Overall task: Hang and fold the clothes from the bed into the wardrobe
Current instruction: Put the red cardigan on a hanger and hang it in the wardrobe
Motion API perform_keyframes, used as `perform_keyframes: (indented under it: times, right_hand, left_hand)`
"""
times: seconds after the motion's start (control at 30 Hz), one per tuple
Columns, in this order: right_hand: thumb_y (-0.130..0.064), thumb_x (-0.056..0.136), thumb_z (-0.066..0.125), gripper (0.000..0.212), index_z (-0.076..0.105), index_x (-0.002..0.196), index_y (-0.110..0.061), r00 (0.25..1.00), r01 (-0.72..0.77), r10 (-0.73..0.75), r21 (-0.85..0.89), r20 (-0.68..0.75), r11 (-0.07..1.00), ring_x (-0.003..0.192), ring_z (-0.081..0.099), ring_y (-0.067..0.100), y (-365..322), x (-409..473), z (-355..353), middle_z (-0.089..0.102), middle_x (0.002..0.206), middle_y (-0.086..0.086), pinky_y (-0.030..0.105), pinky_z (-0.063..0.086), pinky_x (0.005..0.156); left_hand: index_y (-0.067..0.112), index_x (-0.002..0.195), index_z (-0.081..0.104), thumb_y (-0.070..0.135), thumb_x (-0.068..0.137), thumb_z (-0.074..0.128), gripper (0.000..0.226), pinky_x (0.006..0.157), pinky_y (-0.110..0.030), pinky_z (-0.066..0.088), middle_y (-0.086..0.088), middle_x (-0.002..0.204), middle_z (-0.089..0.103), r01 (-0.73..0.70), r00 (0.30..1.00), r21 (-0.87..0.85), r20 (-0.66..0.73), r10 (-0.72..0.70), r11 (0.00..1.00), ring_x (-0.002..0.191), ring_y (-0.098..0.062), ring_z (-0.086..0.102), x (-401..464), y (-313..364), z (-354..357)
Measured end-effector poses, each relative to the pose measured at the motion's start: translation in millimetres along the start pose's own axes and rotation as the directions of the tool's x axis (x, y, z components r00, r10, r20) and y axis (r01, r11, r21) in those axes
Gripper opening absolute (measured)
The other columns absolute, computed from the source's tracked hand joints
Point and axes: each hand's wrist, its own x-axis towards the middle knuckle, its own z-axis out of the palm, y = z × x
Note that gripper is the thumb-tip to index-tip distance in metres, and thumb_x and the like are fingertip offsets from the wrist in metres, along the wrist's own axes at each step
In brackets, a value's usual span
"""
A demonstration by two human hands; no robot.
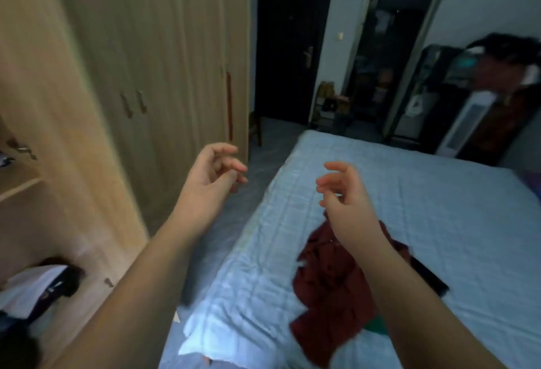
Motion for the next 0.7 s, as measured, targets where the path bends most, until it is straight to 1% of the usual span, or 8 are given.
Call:
perform_keyframes:
  times: [0.07, 0.13, 0.27, 0.33, 0.37, 0.43, 0.5, 0.7]
  right_hand:
    - [0.005, 0.088, 0.048, 0.05, 0.052, 0.108, -0.041, 0.996, -0.061, 0.058, -0.047, -0.067, 0.997, 0.095, 0.065, 0.02, 38.4, -13.4, -57.6, 0.065, 0.098, 0.002, 0.036, 0.054, 0.081]
    - [0.006, 0.088, 0.049, 0.05, 0.053, 0.107, -0.04, 0.982, -0.149, 0.14, -0.063, -0.129, 0.987, 0.09, 0.065, 0.022, 73.2, -27.8, -106.8, 0.066, 0.095, 0.002, 0.031, 0.052, 0.079]
    - [-0.002, 0.084, 0.052, 0.052, 0.054, 0.102, -0.051, 0.944, -0.289, 0.266, -0.102, -0.193, 0.952, 0.083, 0.065, 0.02, 124.6, -45.1, -170.6, 0.068, 0.093, -0.005, 0.044, 0.054, 0.077]
    - [0.001, 0.085, 0.051, 0.051, 0.056, 0.105, -0.046, 0.93, -0.325, 0.303, -0.081, -0.21, 0.942, 0.083, 0.066, 0.02, 140.1, -48.5, -184.5, 0.068, 0.094, -0.004, 0.042, 0.055, 0.073]
    - [0.003, 0.087, 0.051, 0.049, 0.056, 0.108, -0.04, 0.922, -0.345, 0.323, -0.072, -0.215, 0.936, 0.082, 0.065, 0.018, 150.5, -48.9, -190.5, 0.067, 0.095, -0.003, 0.038, 0.055, 0.07]
    - [0.005, 0.089, 0.05, 0.043, 0.056, 0.111, -0.031, 0.905, -0.389, 0.37, -0.058, -0.209, 0.919, 0.078, 0.062, 0.013, 169.7, -49.6, -196.7, 0.066, 0.096, -0.001, 0.023, 0.052, 0.064]
    - [0.006, 0.09, 0.049, 0.04, 0.056, 0.111, -0.027, 0.888, -0.427, 0.406, -0.057, -0.217, 0.903, 0.078, 0.06, 0.011, 186.5, -48.3, -199.1, 0.066, 0.095, 0.001, 0.014, 0.048, 0.062]
    - [0.004, 0.09, 0.05, 0.038, 0.055, 0.113, -0.026, 0.816, -0.559, 0.519, -0.118, -0.255, 0.821, 0.08, 0.062, 0.012, 239.0, -23.8, -199.4, 0.066, 0.095, -0.003, 0.009, 0.046, 0.059]
  left_hand:
    - [0.018, 0.107, 0.051, -0.004, 0.083, 0.05, 0.032, 0.063, -0.024, 0.049, -0.003, 0.086, 0.063, 0.048, 0.995, -0.017, 0.091, -0.046, 0.999, 0.07, -0.011, 0.064, -5.5, -23.7, 55.6]
    - [0.02, 0.107, 0.054, -0.009, 0.087, 0.048, 0.035, 0.063, -0.026, 0.049, -0.001, 0.085, 0.066, 0.112, 0.985, -0.013, 0.133, -0.109, 0.994, 0.073, -0.015, 0.065, -11.6, -47.5, 102.3]
    - [0.021, 0.106, 0.057, -0.014, 0.092, 0.044, 0.04, 0.065, -0.03, 0.049, 0.0, 0.085, 0.068, 0.262, 0.948, 0.008, 0.188, -0.259, 0.965, 0.076, -0.019, 0.066, -23.2, -84.9, 171.6]
    - [0.019, 0.108, 0.058, -0.014, 0.091, 0.044, 0.04, 0.066, -0.03, 0.05, -0.002, 0.086, 0.068, 0.299, 0.934, 0.028, 0.196, -0.299, 0.954, 0.077, -0.019, 0.067, -24.9, -98.5, 191.5]
    - [0.017, 0.11, 0.057, -0.014, 0.091, 0.044, 0.039, 0.066, -0.03, 0.05, -0.003, 0.087, 0.067, 0.316, 0.927, 0.044, 0.2, -0.318, 0.948, 0.077, -0.02, 0.067, -24.3, -107.1, 202.3]
    - [0.013, 0.114, 0.056, -0.015, 0.09, 0.043, 0.039, 0.066, -0.028, 0.051, -0.004, 0.087, 0.066, 0.356, 0.909, 0.071, 0.205, -0.362, 0.932, 0.076, -0.019, 0.066, -21.8, -123.9, 219.3]
    - [0.008, 0.116, 0.054, -0.015, 0.09, 0.043, 0.038, 0.063, -0.024, 0.051, -0.005, 0.087, 0.065, 0.389, 0.891, 0.084, 0.218, -0.398, 0.917, 0.072, -0.016, 0.066, -16.5, -140.9, 234.0]
    - [0.005, 0.118, 0.052, -0.016, 0.089, 0.042, 0.037, 0.061, -0.026, 0.047, -0.006, 0.085, 0.063, 0.472, 0.838, 0.104, 0.255, -0.482, 0.875, 0.067, -0.014, 0.064, 21.3, -202.7, 263.8]
